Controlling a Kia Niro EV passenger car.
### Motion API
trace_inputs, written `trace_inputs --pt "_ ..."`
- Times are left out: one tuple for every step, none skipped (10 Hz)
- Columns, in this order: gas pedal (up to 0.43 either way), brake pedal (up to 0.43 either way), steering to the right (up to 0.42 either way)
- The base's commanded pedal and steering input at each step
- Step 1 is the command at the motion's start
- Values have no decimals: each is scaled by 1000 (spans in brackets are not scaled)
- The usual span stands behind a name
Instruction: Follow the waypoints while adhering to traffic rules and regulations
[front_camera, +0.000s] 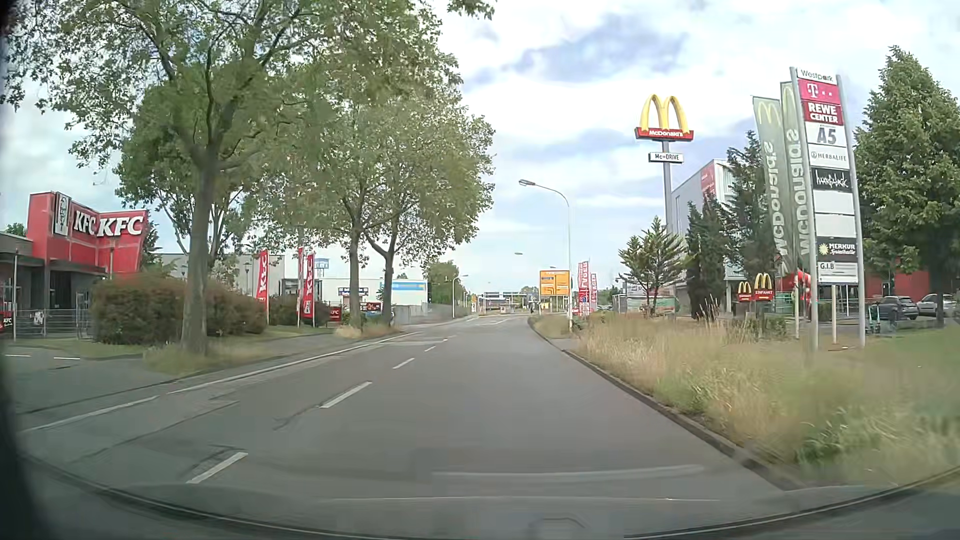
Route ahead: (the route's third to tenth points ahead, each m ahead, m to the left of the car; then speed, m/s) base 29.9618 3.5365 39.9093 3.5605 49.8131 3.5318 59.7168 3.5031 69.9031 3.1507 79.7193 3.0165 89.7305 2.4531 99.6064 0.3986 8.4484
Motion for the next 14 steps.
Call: trace_inputs --pt "311 30 -7" --pt "287 30 -6" --pt "287 30 -6" --pt "280 30 -6" --pt "268 30 -6" --pt "268 30 -6" --pt "260 30 -6" --pt "240 30 -5" --pt "228 30 -5" --pt "220 30 -4" --pt "220 30 -3" --pt "209 30 -3" --pt "209 30 -3" --pt "197 30 -2"
